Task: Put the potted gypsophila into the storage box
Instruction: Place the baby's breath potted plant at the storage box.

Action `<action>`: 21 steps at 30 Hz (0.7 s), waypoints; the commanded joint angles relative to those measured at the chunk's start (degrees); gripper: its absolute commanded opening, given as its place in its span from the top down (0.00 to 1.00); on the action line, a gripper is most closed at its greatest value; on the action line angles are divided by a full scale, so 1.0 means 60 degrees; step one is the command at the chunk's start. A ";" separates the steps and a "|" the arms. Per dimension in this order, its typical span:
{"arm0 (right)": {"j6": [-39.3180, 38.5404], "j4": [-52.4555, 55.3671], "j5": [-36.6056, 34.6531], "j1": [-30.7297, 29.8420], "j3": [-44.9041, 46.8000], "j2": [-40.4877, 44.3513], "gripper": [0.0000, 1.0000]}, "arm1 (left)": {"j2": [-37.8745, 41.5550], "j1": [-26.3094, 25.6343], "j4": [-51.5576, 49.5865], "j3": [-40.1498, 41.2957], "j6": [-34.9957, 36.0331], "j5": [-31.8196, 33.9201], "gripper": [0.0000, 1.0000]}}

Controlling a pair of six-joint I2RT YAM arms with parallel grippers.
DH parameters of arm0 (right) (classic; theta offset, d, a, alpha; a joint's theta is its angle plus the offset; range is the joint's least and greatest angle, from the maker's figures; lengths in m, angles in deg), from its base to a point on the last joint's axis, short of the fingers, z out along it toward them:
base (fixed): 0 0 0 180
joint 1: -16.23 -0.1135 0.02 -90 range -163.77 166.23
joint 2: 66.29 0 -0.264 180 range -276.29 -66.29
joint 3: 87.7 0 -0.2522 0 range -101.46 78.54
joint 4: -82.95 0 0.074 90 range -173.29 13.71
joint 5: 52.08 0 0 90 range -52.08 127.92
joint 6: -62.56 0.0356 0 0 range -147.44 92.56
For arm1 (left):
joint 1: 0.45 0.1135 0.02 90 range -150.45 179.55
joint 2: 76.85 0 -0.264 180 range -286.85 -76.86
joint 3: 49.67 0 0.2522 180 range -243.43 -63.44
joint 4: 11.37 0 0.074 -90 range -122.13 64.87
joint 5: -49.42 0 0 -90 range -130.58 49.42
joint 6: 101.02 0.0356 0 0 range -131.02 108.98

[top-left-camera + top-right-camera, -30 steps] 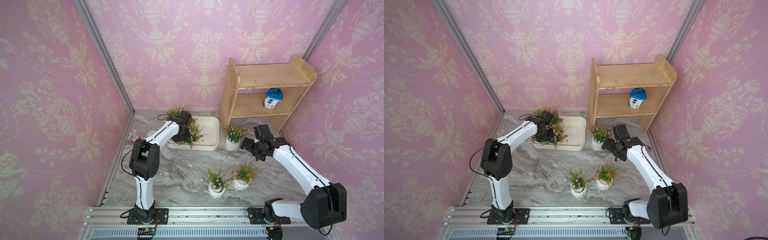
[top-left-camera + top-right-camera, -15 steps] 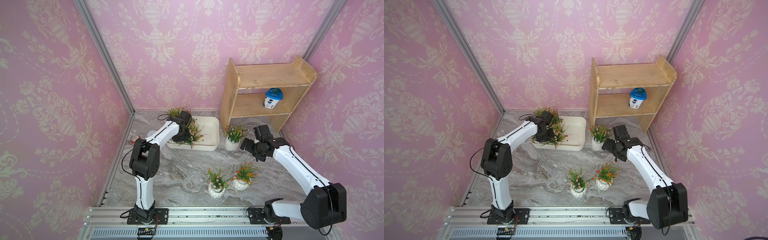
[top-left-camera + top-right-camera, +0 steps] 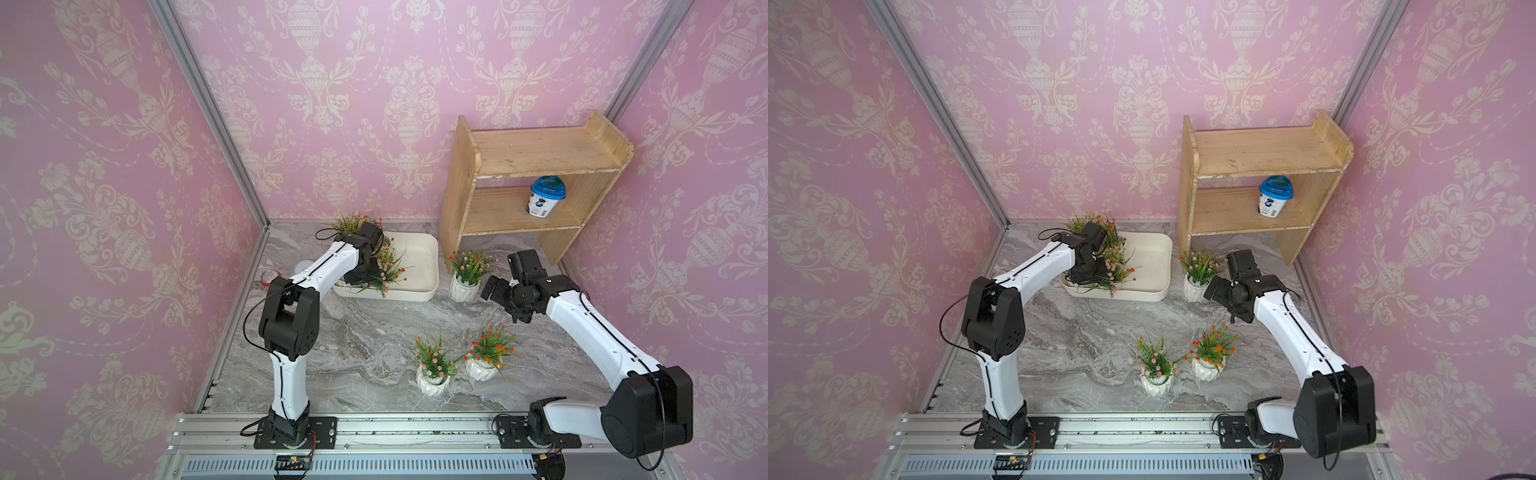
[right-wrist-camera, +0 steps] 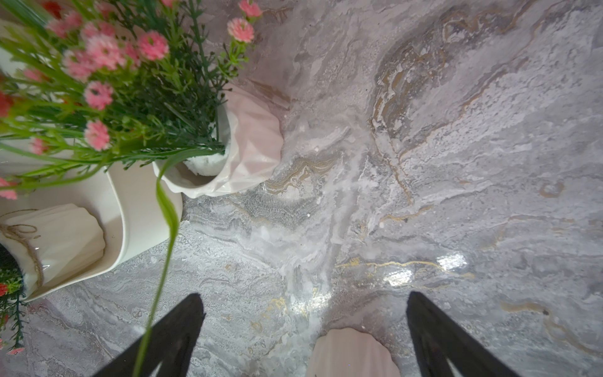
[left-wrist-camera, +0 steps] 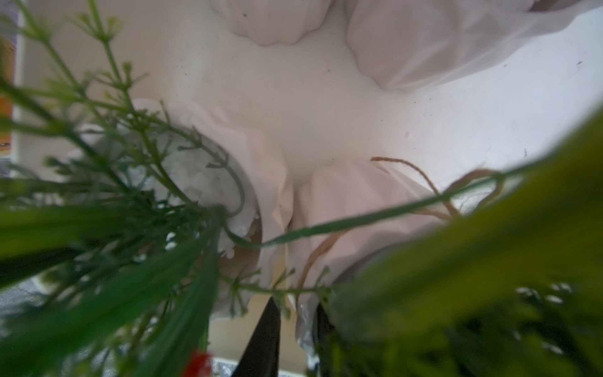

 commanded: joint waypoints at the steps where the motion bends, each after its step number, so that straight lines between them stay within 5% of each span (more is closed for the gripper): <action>1: -0.0153 0.0061 0.0008 0.0049 -0.0102 0.0042 0.00 | 0.0370 0.0068 -0.1016 -0.0235 0.0255 0.0497 0.75; 7: -0.0185 0.0089 0.0040 0.0049 -0.0227 -0.0001 0.00 | 0.0660 0.0067 -0.1260 -0.0408 0.0253 0.0544 0.69; 19: -0.0586 0.0642 0.0097 0.0070 -0.0929 -0.0134 0.00 | 0.1756 0.0166 -0.1469 -0.0544 0.0214 0.0584 0.24; 21: -0.0656 0.0780 0.0098 0.0105 -0.1067 -0.0174 0.00 | 0.1961 0.0184 -0.1471 -0.0558 0.0213 0.0606 0.23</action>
